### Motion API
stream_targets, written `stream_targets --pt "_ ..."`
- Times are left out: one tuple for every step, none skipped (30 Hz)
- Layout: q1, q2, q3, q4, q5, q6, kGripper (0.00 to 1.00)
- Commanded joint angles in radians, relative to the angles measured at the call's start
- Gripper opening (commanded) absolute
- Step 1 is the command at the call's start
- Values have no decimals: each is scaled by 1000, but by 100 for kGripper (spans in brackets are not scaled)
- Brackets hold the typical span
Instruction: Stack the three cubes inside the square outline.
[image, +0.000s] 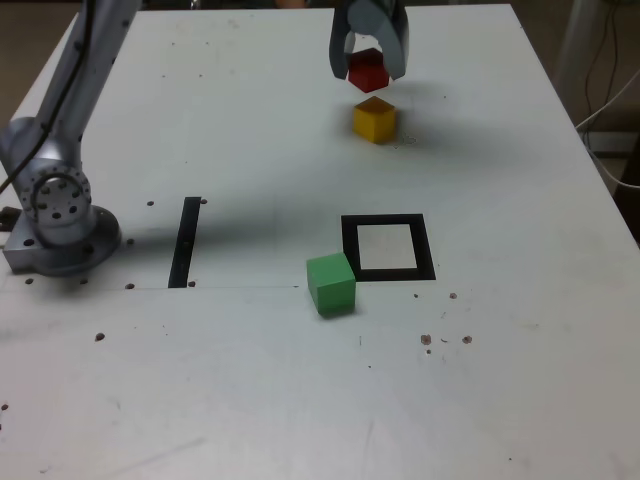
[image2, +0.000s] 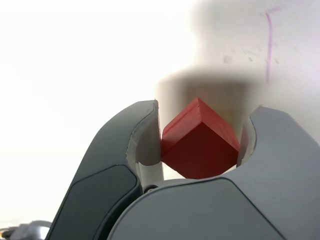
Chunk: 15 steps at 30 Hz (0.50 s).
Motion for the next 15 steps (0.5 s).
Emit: stream_targets --pt "-21 -34 8 9 -2 -21 39" --pt "-30 -47 14 13 -3 -32 39" --pt "-42 -65 24 17 -5 -46 39" --pt "-52 -79 34 19 -6 -57 39" --pt "-62 -93 44 20 -8 -69 39" --pt "-72 -106 56 21 -11 -80 39" --pt "-83 -119 67 22 -14 -92 39" --pt "-94 -131 79 23 -17 -104 39" --pt "-105 -142 91 23 -20 -117 39" --pt "-118 -152 104 23 -24 -131 39" --pt "-131 -162 117 23 -28 -146 39" --pt "-145 -171 130 24 -32 -162 39" --pt "-160 -179 142 24 -35 -179 39" --pt "-174 -186 155 24 -39 -195 39" --pt "-189 -193 167 24 -42 -212 39"
